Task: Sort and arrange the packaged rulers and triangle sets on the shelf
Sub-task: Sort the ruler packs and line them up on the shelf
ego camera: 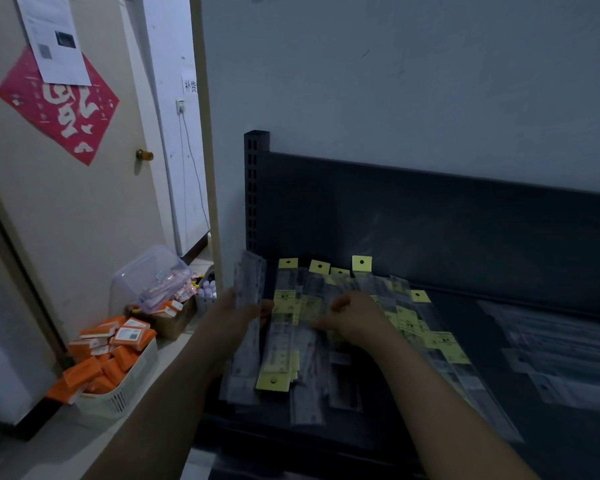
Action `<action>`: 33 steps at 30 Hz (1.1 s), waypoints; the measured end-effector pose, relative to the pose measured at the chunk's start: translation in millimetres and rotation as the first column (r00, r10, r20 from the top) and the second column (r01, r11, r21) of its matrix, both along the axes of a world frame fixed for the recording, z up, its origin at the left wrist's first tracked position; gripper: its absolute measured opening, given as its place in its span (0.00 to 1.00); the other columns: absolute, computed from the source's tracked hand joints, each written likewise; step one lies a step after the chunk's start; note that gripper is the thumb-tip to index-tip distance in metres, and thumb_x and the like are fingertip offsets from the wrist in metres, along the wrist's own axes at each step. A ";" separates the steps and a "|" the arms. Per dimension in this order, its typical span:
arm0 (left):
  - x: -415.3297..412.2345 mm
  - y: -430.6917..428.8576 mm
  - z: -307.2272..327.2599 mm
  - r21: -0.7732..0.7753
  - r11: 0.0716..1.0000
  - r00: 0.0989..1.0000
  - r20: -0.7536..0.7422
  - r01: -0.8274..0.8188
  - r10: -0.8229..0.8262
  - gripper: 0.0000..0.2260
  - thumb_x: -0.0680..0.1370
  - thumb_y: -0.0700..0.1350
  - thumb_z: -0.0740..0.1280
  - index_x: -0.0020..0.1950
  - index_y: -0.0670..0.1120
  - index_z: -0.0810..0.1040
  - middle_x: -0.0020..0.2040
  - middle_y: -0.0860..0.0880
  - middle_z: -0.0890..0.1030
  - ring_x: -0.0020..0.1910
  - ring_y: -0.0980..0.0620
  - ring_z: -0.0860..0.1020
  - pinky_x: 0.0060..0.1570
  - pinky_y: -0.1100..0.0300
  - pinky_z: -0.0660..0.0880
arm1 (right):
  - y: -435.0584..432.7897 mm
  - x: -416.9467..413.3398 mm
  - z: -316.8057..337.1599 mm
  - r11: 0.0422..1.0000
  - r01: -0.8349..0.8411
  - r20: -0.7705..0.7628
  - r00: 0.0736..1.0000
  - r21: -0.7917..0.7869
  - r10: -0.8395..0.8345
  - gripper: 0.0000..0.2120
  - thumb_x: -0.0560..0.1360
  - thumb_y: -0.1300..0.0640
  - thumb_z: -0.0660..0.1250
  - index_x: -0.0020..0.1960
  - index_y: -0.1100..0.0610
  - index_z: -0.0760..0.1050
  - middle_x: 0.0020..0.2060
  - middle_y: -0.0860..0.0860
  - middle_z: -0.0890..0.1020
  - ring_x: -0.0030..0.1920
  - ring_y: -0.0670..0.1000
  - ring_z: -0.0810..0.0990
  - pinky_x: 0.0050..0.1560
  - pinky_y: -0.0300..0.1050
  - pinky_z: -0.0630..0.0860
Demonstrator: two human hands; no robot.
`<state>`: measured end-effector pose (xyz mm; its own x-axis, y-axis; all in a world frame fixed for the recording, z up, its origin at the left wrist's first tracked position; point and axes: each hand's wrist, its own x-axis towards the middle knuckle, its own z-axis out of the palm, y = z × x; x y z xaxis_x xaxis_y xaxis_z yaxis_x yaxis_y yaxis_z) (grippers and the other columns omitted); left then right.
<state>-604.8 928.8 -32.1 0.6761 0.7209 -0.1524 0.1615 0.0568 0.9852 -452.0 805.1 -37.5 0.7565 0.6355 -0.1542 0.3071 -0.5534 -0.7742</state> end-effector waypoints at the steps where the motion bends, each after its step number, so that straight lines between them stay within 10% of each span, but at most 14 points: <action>1: 0.3 -0.4 -0.3 -0.002 1.000 1.000 0.003 0.006 -0.006 0.05 0.78 0.39 0.64 0.49 0.49 0.75 0.48 0.45 0.81 0.46 0.50 0.79 0.44 0.54 0.76 | -0.6 2.4 -0.8 1.000 0.011 -0.021 1.000 0.013 -0.011 0.14 0.67 0.55 0.77 0.42 0.62 0.74 0.37 0.57 0.77 0.31 0.49 0.73 0.34 0.44 0.73; 4: 0.1 -2.0 -0.3 0.015 1.000 1.000 -0.011 0.020 -0.020 0.06 0.79 0.40 0.64 0.51 0.50 0.74 0.52 0.45 0.81 0.52 0.46 0.79 0.57 0.46 0.74 | 6.3 5.1 -1.4 0.999 0.045 -0.001 0.999 -0.015 -0.045 0.17 0.67 0.50 0.76 0.32 0.56 0.69 0.29 0.52 0.74 0.27 0.48 0.72 0.31 0.42 0.69; 8: 0.6 -3.7 -0.4 0.035 0.999 1.000 -0.002 0.025 -0.025 0.07 0.79 0.40 0.64 0.52 0.52 0.72 0.48 0.49 0.78 0.48 0.49 0.77 0.46 0.53 0.74 | 21.4 0.3 -0.4 0.984 0.066 0.153 0.987 -0.164 -0.040 0.26 0.63 0.37 0.74 0.29 0.53 0.63 0.25 0.49 0.69 0.26 0.49 0.68 0.27 0.42 0.61; 14: 0.0 -5.6 1.2 0.005 1.000 0.999 0.019 0.029 -0.030 0.07 0.79 0.40 0.63 0.49 0.53 0.71 0.46 0.49 0.77 0.47 0.49 0.76 0.50 0.50 0.74 | 24.0 4.4 -3.1 0.990 0.053 0.063 0.997 -0.133 -0.045 0.22 0.63 0.45 0.78 0.31 0.55 0.68 0.27 0.51 0.74 0.27 0.51 0.73 0.33 0.43 0.70; 17: -1.1 -5.9 0.2 0.017 1.000 1.000 0.006 0.026 -0.026 0.09 0.79 0.40 0.63 0.47 0.55 0.71 0.48 0.48 0.78 0.49 0.48 0.76 0.49 0.50 0.74 | 17.6 5.5 0.8 0.994 0.062 -0.001 0.998 -0.094 -0.062 0.16 0.65 0.51 0.78 0.38 0.59 0.74 0.30 0.51 0.77 0.29 0.48 0.75 0.31 0.38 0.70; 20: -1.4 -6.4 0.6 0.018 0.999 0.999 0.004 0.034 -0.034 0.09 0.79 0.40 0.62 0.46 0.55 0.71 0.50 0.47 0.78 0.52 0.45 0.77 0.56 0.46 0.74 | 14.1 0.1 1.2 0.994 0.094 0.033 0.995 -0.053 -0.092 0.35 0.65 0.48 0.77 0.65 0.63 0.70 0.43 0.52 0.81 0.38 0.48 0.78 0.34 0.39 0.71; 24: -0.5 -6.4 0.5 0.008 0.999 0.999 0.008 0.034 -0.034 0.09 0.80 0.40 0.62 0.45 0.55 0.70 0.47 0.49 0.77 0.50 0.48 0.76 0.54 0.48 0.73 | 16.7 -10.6 1.2 0.986 0.051 0.205 0.979 -0.158 -0.018 0.21 0.63 0.41 0.76 0.38 0.57 0.74 0.33 0.52 0.77 0.32 0.51 0.76 0.33 0.44 0.73; 28: -2.9 -7.5 2.0 -0.020 0.999 0.999 0.010 0.046 -0.046 0.08 0.79 0.39 0.62 0.48 0.53 0.73 0.52 0.46 0.81 0.54 0.45 0.78 0.58 0.44 0.73 | 8.0 -4.9 3.0 0.997 0.018 0.071 0.997 -0.081 -0.012 0.15 0.67 0.52 0.76 0.48 0.55 0.76 0.30 0.52 0.75 0.28 0.47 0.73 0.28 0.40 0.69; 33: -2.2 -6.4 2.1 -0.027 0.998 0.998 0.013 0.064 -0.063 0.08 0.80 0.38 0.61 0.52 0.51 0.73 0.53 0.47 0.82 0.52 0.48 0.79 0.53 0.48 0.75 | -7.1 -1.2 -1.5 0.990 0.106 -0.014 0.994 0.094 -0.105 0.18 0.73 0.58 0.70 0.29 0.56 0.65 0.25 0.51 0.67 0.24 0.47 0.66 0.27 0.37 0.62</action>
<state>-607.0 922.4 -30.0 0.7221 0.6722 -0.1631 0.1540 0.0736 0.9853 -453.1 798.0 -39.0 0.8190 0.5642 -0.1045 0.2435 -0.5067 -0.8270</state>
